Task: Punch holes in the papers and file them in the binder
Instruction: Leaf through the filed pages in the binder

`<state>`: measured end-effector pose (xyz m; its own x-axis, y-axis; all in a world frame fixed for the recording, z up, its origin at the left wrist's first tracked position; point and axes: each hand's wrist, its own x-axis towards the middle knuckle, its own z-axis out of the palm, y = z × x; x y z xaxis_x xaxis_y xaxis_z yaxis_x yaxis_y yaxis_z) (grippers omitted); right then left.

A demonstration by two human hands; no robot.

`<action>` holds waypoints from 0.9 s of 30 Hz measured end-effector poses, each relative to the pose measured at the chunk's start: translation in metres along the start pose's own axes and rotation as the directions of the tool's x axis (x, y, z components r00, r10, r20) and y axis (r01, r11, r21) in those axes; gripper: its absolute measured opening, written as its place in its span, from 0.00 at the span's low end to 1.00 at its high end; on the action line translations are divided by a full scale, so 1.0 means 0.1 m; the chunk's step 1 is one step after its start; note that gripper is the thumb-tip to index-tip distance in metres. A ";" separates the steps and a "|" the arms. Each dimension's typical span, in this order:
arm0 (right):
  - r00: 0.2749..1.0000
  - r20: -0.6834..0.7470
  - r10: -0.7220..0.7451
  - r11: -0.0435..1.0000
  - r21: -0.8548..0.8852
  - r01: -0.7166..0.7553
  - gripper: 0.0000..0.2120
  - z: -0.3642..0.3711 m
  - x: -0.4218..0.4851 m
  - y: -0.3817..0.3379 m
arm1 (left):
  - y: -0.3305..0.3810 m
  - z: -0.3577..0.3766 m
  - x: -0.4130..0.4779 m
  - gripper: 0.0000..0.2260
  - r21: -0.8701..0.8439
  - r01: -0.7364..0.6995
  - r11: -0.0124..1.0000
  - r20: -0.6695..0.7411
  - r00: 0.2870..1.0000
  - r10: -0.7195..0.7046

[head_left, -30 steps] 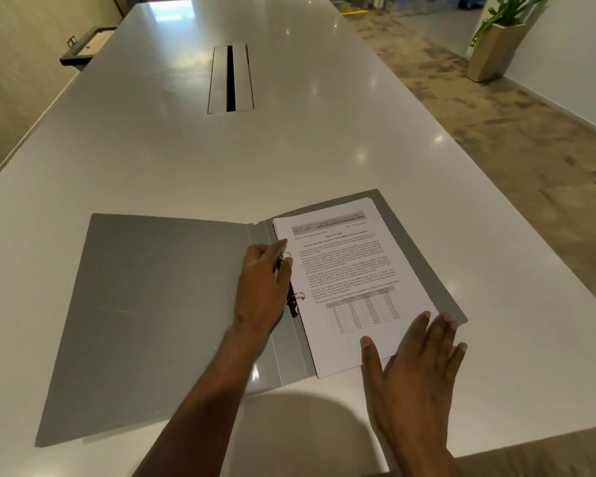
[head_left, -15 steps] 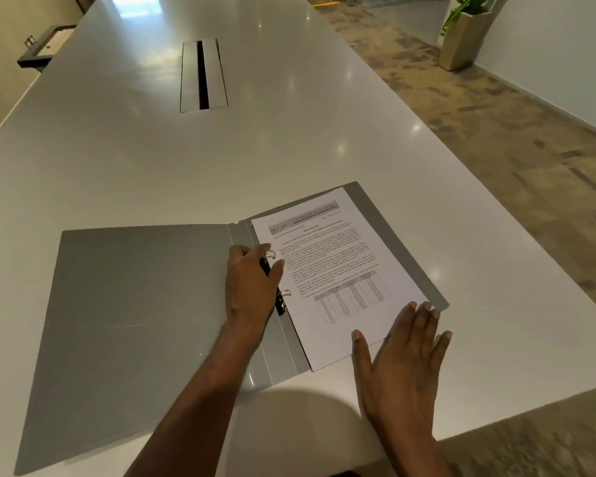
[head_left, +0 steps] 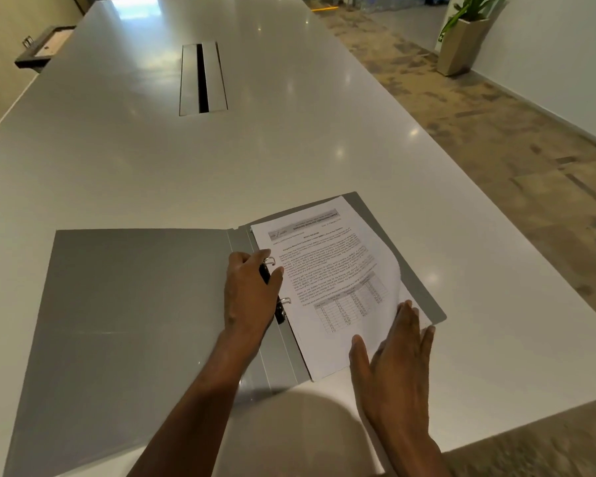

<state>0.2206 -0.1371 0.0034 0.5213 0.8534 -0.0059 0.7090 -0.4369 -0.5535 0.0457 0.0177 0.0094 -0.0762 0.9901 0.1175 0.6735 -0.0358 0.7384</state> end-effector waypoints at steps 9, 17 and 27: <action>0.905 0.107 -0.412 0.876 0.319 0.361 0.40 -0.03 -0.09 -0.26 | 0.11 -0.25 0.05 0.17 -0.467 0.246 0.849 0.064 0.967 -0.245; 0.690 0.138 -0.711 0.703 0.188 0.686 0.48 0.11 -0.09 -0.27 | 0.34 -1.00 -0.08 0.17 -0.732 0.514 0.447 0.404 0.856 -0.323; 0.800 0.073 -0.596 0.795 0.199 0.573 0.31 0.05 -0.13 -0.23 | 0.09 -1.08 -0.05 0.11 -0.579 0.488 0.653 0.221 0.865 -0.451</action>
<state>0.1954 -0.1369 0.0121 -0.0398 0.9637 0.2642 0.7678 0.1987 -0.6091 -0.0272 -0.0025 0.0871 -0.2071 0.9025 -0.3776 -0.0233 0.3813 0.9242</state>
